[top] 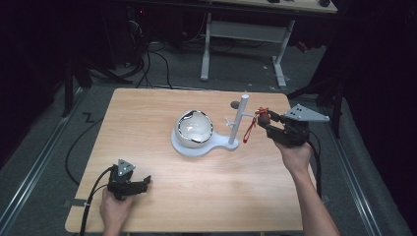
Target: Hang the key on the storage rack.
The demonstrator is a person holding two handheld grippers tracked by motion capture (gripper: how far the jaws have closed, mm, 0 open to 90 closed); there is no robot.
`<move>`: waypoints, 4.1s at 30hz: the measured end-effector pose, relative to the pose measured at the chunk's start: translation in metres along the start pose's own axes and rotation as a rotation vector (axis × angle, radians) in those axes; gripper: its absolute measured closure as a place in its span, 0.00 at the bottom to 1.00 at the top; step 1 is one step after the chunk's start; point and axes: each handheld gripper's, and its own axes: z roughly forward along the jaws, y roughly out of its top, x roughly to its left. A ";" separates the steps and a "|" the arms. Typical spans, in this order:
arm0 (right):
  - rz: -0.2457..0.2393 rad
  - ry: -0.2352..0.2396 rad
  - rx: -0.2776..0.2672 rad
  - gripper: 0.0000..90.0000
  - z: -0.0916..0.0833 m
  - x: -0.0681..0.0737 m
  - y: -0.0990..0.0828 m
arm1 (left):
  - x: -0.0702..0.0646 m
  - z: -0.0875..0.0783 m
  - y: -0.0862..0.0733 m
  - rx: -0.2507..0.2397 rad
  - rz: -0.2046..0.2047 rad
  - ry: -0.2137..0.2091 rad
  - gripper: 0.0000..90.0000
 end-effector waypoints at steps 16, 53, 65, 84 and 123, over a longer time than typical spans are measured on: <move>0.016 0.007 0.013 0.63 0.012 -0.003 0.003 | 0.000 0.000 0.000 0.000 -0.001 0.000 0.18; 0.094 0.002 0.088 0.63 0.039 -0.007 -0.043 | 0.000 0.000 0.000 0.000 0.000 -0.001 0.18; 0.087 0.018 0.128 0.63 0.061 0.006 -0.050 | 0.001 0.000 0.000 -0.002 -0.005 -0.002 0.19; 0.143 0.032 0.164 0.62 0.079 0.005 -0.074 | 0.000 0.000 0.000 -0.001 -0.003 0.000 0.19; 0.154 0.021 0.100 0.50 0.040 0.004 -0.073 | 0.000 0.000 0.000 -0.002 -0.002 0.001 0.19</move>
